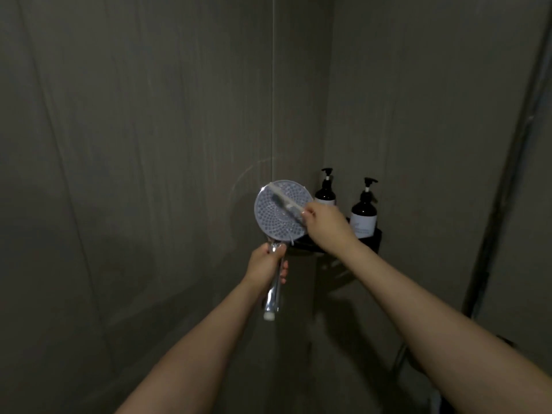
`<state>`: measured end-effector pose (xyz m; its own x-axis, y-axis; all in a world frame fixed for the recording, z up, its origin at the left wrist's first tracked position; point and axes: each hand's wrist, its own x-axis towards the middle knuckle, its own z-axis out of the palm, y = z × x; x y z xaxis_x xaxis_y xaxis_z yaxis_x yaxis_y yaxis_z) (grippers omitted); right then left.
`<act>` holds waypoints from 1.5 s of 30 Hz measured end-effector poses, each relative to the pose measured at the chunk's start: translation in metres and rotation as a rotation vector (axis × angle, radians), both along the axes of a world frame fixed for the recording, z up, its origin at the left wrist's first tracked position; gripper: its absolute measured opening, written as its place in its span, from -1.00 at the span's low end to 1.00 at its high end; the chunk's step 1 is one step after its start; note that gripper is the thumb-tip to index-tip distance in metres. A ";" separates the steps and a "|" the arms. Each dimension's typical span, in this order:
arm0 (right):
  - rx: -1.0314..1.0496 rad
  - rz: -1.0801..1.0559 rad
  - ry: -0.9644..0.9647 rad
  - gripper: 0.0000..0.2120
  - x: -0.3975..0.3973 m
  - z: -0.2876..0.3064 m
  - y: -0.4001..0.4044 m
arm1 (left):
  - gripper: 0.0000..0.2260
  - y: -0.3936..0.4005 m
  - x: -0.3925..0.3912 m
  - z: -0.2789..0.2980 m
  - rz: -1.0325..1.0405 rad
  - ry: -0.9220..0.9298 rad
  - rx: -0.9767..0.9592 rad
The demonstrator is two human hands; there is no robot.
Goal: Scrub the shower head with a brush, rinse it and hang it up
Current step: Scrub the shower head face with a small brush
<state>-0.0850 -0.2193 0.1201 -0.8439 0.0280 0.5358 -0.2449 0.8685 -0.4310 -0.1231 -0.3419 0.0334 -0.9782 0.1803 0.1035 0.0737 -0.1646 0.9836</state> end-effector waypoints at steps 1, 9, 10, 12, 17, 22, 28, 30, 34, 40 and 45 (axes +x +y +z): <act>0.068 0.032 -0.036 -0.79 0.012 0.000 -0.010 | -0.83 -0.002 0.010 -0.002 -0.018 0.003 -0.005; -0.055 -0.218 -0.036 -0.68 0.057 0.024 0.001 | -0.78 -0.020 0.061 0.001 -0.029 -0.024 0.034; -0.017 -0.175 -0.028 -0.69 0.063 0.029 -0.006 | -0.78 -0.021 0.064 0.001 -0.018 -0.023 0.043; 0.167 -0.079 -0.072 -0.73 0.071 0.029 -0.030 | -0.78 -0.019 0.068 0.005 -0.006 -0.017 0.056; 0.098 -0.254 -0.074 -0.76 0.076 0.034 -0.013 | -0.81 -0.011 0.079 0.017 -0.025 0.020 0.047; -0.124 -0.249 0.085 -0.68 0.084 0.057 0.005 | -0.81 -0.006 0.086 0.023 -0.029 0.027 0.052; 0.135 -0.018 -0.186 -0.79 0.101 0.018 -0.032 | -0.79 0.006 0.093 0.026 -0.018 0.040 0.074; 0.125 -0.012 -0.125 -0.76 0.103 0.017 -0.034 | -0.80 0.004 0.094 0.026 -0.014 0.044 0.060; 0.083 -0.187 -0.097 -0.75 0.096 0.031 -0.001 | -0.82 0.003 0.097 0.027 -0.025 0.045 0.017; -0.088 -0.247 0.068 -0.68 0.103 0.060 0.016 | -0.81 0.001 0.100 0.026 -0.017 0.049 0.009; 0.082 -0.072 -0.222 -0.75 0.120 0.011 -0.019 | -0.80 0.011 0.102 0.024 -0.020 0.030 0.043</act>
<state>0.0349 -0.2380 0.1316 -0.9387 0.0567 0.3401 -0.0877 0.9147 -0.3944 -0.0216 -0.3312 0.0571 -0.9707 0.1944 0.1413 0.0999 -0.2085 0.9729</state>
